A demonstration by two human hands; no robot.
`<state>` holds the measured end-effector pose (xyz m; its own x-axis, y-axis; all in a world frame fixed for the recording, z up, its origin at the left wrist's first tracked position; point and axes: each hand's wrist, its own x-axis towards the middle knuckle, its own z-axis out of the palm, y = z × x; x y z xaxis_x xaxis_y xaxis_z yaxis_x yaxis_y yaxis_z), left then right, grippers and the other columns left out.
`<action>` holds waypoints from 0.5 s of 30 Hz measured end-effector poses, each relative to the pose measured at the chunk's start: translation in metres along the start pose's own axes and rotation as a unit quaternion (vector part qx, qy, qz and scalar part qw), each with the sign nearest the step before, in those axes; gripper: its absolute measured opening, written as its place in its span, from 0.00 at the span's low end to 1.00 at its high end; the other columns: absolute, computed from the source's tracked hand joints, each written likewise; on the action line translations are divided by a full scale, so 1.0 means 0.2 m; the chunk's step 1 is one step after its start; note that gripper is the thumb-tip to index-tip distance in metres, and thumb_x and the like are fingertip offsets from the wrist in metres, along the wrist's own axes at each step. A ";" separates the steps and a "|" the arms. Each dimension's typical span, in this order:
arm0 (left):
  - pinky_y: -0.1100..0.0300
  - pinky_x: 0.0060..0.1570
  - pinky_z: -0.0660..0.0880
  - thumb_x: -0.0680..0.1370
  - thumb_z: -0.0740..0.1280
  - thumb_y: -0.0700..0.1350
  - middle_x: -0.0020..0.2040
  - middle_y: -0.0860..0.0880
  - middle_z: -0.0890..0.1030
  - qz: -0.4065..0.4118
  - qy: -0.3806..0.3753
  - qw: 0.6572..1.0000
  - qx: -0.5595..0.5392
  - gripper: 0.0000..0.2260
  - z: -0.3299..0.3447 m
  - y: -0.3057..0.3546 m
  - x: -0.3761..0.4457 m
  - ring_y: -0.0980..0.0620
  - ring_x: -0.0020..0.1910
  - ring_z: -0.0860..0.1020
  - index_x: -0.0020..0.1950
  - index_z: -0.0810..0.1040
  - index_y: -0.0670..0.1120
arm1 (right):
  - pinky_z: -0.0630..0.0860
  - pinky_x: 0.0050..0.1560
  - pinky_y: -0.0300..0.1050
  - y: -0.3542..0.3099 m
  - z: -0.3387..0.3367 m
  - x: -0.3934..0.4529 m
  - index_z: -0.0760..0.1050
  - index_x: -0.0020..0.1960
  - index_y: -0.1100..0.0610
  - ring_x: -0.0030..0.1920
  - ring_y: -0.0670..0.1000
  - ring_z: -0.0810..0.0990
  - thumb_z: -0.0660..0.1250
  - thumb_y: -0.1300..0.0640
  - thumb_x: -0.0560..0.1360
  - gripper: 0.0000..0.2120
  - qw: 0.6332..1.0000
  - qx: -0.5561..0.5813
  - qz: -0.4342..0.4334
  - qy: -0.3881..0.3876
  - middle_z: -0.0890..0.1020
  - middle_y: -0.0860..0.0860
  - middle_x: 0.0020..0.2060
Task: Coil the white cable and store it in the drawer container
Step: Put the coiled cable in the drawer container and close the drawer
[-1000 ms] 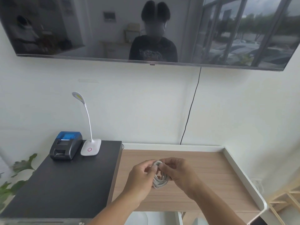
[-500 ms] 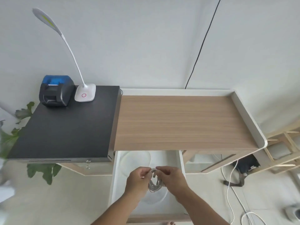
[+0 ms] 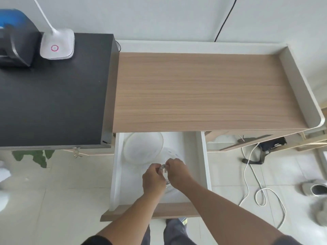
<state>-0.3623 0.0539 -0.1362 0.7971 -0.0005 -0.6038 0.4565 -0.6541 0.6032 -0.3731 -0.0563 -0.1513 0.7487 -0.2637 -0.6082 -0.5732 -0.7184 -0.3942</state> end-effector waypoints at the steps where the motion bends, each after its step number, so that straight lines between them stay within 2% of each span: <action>1: 0.57 0.44 0.73 0.83 0.64 0.40 0.43 0.52 0.82 -0.004 -0.002 1.000 0.005 0.07 0.02 -0.01 0.02 0.47 0.44 0.79 0.52 0.82 0.47 | 0.69 0.41 0.44 0.01 0.03 0.03 0.80 0.54 0.59 0.50 0.58 0.82 0.63 0.64 0.81 0.08 1.000 -0.018 -0.002 -0.003 0.81 0.57 0.53; 5: 0.57 0.42 0.71 0.80 0.62 0.35 0.49 0.46 0.82 0.004 0.000 0.999 0.050 0.10 0.06 -0.05 0.08 0.46 0.46 0.78 0.52 0.82 0.44 | 0.71 0.37 0.45 0.02 0.15 0.08 0.79 0.54 0.57 0.41 0.55 0.76 0.67 0.68 0.75 0.11 1.000 -0.026 0.015 0.003 0.75 0.54 0.55; 8: 0.58 0.47 0.68 0.81 0.63 0.38 0.55 0.46 0.75 0.000 0.018 0.997 0.071 0.09 0.07 -0.06 0.10 0.48 0.47 0.73 0.57 0.81 0.44 | 0.65 0.30 0.42 0.02 0.21 0.09 0.79 0.49 0.57 0.37 0.54 0.72 0.68 0.64 0.76 0.04 0.999 -0.027 0.014 0.025 0.75 0.54 0.53; 10: 0.58 0.47 0.68 0.81 0.63 0.38 0.54 0.47 0.73 -0.005 0.023 0.997 0.069 0.09 0.07 -0.06 0.12 0.47 0.49 0.73 0.56 0.81 0.44 | 0.61 0.29 0.41 0.02 0.23 0.10 0.77 0.45 0.57 0.39 0.54 0.71 0.68 0.62 0.78 0.03 0.999 -0.016 0.016 0.043 0.76 0.55 0.51; 12: 0.57 0.39 0.67 0.78 0.60 0.34 0.46 0.46 0.75 -0.012 0.024 0.998 0.054 0.09 0.09 -0.06 0.14 0.45 0.43 0.73 0.44 0.80 0.42 | 0.60 0.28 0.41 0.02 0.23 0.11 0.73 0.40 0.55 0.41 0.54 0.71 0.67 0.62 0.79 0.09 0.998 -0.004 0.017 0.060 0.74 0.54 0.47; 13: 0.57 0.33 0.62 0.76 0.59 0.33 0.39 0.46 0.73 -0.023 0.029 0.999 0.039 0.10 0.09 -0.06 0.15 0.45 0.38 0.69 0.38 0.75 0.41 | 0.62 0.30 0.42 0.02 0.23 0.11 0.71 0.39 0.55 0.41 0.54 0.71 0.66 0.62 0.79 0.11 0.998 0.001 0.018 0.065 0.73 0.53 0.46; 15: 0.59 0.28 0.53 0.75 0.58 0.32 0.31 0.50 0.66 -0.052 0.043 0.998 0.014 0.12 0.10 -0.05 0.16 0.48 0.32 0.62 0.33 0.66 0.44 | 0.68 0.35 0.45 0.01 0.22 0.12 0.72 0.39 0.56 0.42 0.54 0.71 0.64 0.61 0.80 0.11 0.998 0.001 0.020 0.060 0.72 0.53 0.46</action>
<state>-0.3494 0.0452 -0.1709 0.7779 0.1317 -0.6144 0.5273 -0.6686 0.5243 -0.3717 -0.0364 -0.1967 0.7593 -0.3680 -0.5367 -0.6043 -0.7045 -0.3720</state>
